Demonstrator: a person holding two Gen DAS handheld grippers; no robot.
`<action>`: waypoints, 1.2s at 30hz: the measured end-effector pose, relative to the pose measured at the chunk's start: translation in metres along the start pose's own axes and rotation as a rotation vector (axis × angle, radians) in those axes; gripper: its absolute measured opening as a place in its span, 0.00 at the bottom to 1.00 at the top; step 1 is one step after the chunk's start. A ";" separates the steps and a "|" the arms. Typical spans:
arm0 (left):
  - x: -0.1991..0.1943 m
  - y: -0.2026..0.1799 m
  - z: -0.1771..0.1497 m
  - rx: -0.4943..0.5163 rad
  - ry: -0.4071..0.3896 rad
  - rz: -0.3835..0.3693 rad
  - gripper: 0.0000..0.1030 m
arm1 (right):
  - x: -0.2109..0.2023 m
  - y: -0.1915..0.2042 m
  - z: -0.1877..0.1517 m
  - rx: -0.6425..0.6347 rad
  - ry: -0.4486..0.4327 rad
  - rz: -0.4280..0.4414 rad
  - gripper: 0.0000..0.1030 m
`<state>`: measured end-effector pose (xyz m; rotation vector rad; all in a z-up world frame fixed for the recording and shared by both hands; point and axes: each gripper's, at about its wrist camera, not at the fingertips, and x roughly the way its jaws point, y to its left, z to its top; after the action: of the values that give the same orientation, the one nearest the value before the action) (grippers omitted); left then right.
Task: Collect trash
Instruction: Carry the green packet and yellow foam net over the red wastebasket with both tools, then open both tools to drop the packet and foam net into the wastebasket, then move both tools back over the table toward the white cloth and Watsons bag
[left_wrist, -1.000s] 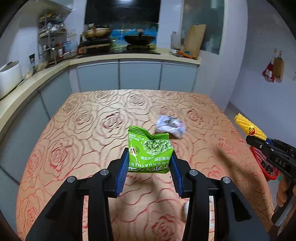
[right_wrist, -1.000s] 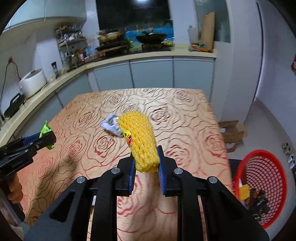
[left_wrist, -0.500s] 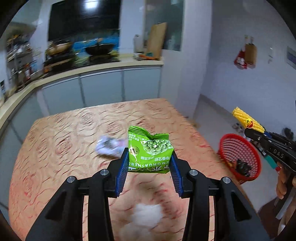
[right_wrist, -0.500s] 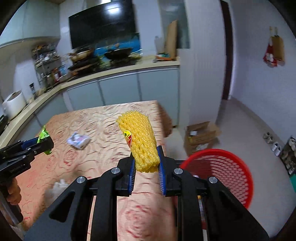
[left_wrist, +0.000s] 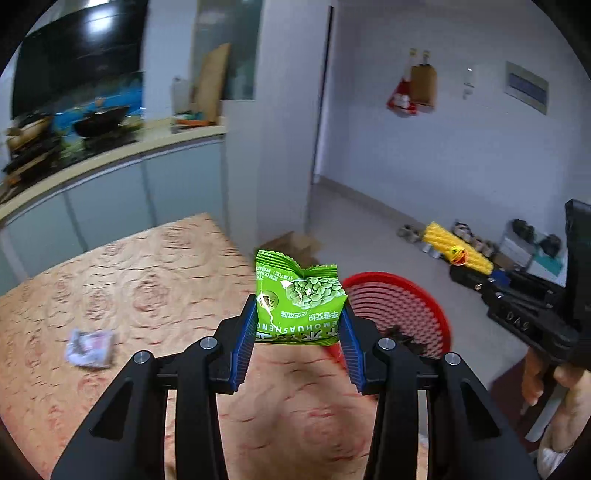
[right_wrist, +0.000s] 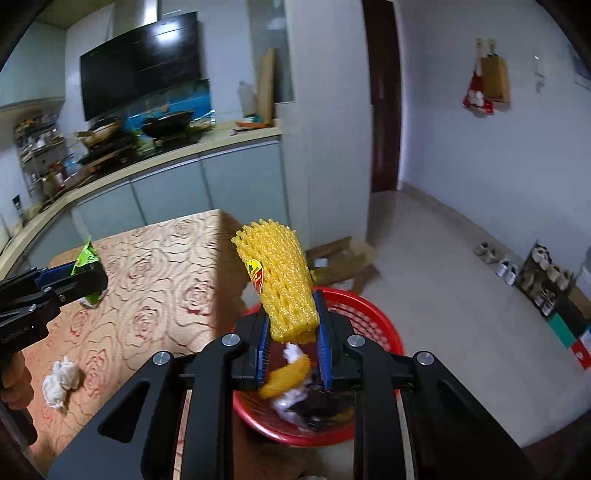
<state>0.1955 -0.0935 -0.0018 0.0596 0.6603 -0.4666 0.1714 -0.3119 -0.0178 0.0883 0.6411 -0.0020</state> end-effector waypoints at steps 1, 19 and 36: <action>0.006 -0.007 0.002 0.005 0.007 -0.020 0.39 | 0.001 -0.004 -0.001 0.006 0.004 -0.007 0.21; 0.106 -0.057 -0.001 0.027 0.174 -0.162 0.40 | 0.037 -0.037 -0.028 0.033 0.131 -0.055 0.22; 0.106 -0.053 0.000 0.004 0.186 -0.193 0.66 | 0.049 -0.034 -0.039 0.071 0.186 0.011 0.48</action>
<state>0.2453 -0.1827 -0.0606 0.0433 0.8521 -0.6538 0.1863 -0.3411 -0.0804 0.1622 0.8271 -0.0058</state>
